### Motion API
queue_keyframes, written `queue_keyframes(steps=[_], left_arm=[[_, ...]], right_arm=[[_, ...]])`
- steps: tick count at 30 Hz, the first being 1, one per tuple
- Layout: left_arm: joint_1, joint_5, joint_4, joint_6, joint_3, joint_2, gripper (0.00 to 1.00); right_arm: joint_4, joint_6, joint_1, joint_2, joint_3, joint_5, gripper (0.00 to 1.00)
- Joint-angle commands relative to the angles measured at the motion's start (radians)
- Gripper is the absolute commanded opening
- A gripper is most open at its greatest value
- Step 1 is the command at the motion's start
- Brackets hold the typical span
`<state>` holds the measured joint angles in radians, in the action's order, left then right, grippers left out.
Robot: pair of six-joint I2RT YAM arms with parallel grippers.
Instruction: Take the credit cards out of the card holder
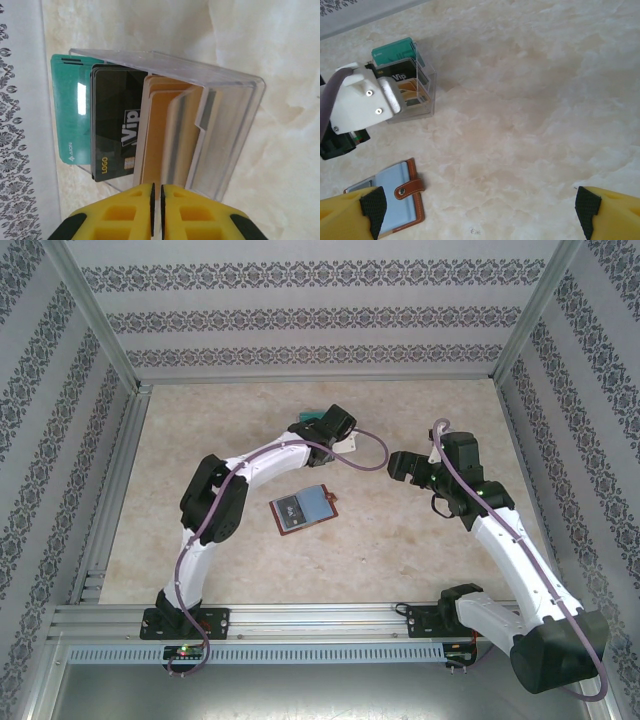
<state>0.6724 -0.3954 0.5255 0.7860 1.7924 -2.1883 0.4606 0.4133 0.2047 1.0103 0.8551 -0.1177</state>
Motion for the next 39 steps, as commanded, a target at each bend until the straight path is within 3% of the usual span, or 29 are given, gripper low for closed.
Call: queue_keyframes(steps=[1,12,16,21,26,28,30,35,39], left_arm=[[-0.008,-0.033,-0.032,0.006,0.036,-0.037,0.19],[-0.023,-0.033,-0.027,-0.083,0.068,-0.023,0.26],[-0.033,0.014,-0.022,-0.207,0.048,0.055,0.45],[-0.047,0.067,-0.012,-0.373,-0.028,0.181,0.57],[-0.06,0.086,-0.009,-0.555,-0.156,0.332,0.72],[-0.067,0.094,-0.005,-0.638,-0.212,0.394,0.83],[-0.074,0.109,-0.014,-0.716,-0.278,0.466,1.0],[-0.102,0.152,-0.131,-0.901,-0.534,0.689,0.99],[-0.13,0.213,-0.115,-1.059,-0.659,0.811,0.99]], right_arm=[[-0.002,0.017,-0.01,-0.017,-0.016,-0.017,0.98],[-0.001,0.022,-0.01,-0.024,-0.013,-0.026,0.98],[-0.001,0.038,-0.009,0.001,0.005,-0.057,0.98],[-0.006,0.035,0.003,0.05,0.037,-0.121,0.98],[-0.02,0.015,0.077,0.106,0.073,-0.129,0.98],[-0.028,0.015,0.113,0.135,0.089,-0.129,0.98],[-0.029,0.012,0.165,0.168,0.108,-0.097,0.98],[-0.061,0.017,0.256,0.244,0.141,-0.098,0.98],[-0.081,0.024,0.318,0.309,0.171,-0.103,0.98]])
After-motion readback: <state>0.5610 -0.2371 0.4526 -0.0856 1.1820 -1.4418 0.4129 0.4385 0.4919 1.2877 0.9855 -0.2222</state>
